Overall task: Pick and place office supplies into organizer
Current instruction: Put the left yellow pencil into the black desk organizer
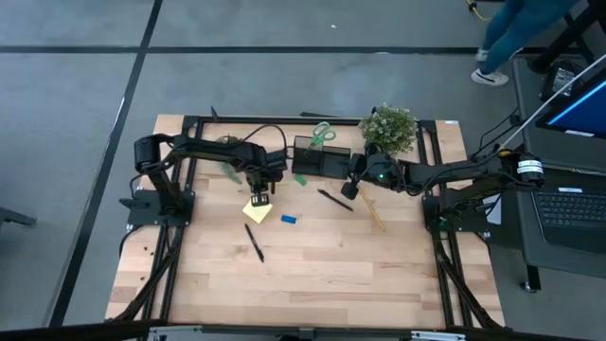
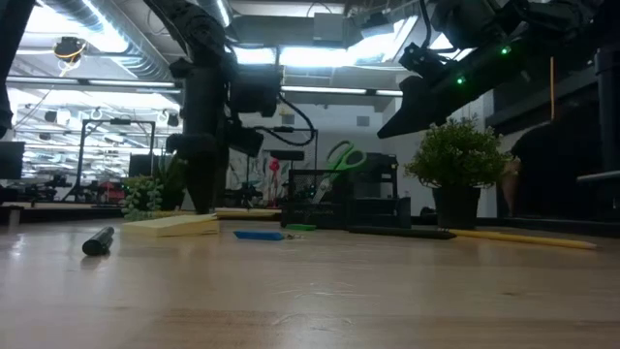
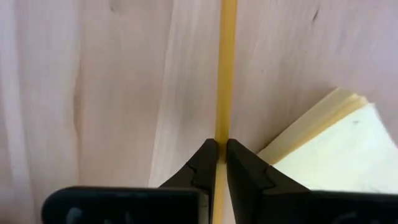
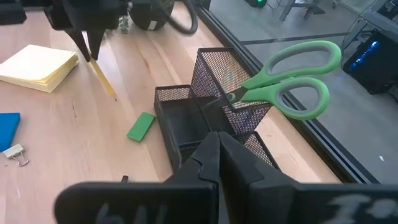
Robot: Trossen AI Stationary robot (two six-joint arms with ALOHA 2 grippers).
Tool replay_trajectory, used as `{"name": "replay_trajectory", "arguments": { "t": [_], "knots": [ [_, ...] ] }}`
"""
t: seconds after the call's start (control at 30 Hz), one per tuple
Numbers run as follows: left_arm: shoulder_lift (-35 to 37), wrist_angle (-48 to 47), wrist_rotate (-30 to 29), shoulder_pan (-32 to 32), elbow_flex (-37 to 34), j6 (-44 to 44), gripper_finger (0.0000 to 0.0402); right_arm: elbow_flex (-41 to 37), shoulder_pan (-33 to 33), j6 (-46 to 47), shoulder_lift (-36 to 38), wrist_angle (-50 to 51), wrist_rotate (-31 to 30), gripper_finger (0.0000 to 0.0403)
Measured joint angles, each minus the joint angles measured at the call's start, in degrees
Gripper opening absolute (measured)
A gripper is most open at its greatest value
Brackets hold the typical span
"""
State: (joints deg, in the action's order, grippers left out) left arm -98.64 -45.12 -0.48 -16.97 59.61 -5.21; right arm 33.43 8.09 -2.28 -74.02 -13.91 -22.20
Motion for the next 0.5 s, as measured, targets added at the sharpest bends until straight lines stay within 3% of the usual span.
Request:
{"name": "replay_trajectory", "arguments": {
  "t": [0.27,0.5],
  "knots": [
    [4.22,-1.95,-3.14,0.00,0.76,0.14,0.0023,0.00,-0.02,-0.29,0.00,-0.02,0.00,0.0009],
    [5.11,-12.44,-10.29,0.00,9.74,1.23,0.0022,0.00,0.00,-0.87,0.00,-0.04,-0.01,0.0009]
  ]
}}
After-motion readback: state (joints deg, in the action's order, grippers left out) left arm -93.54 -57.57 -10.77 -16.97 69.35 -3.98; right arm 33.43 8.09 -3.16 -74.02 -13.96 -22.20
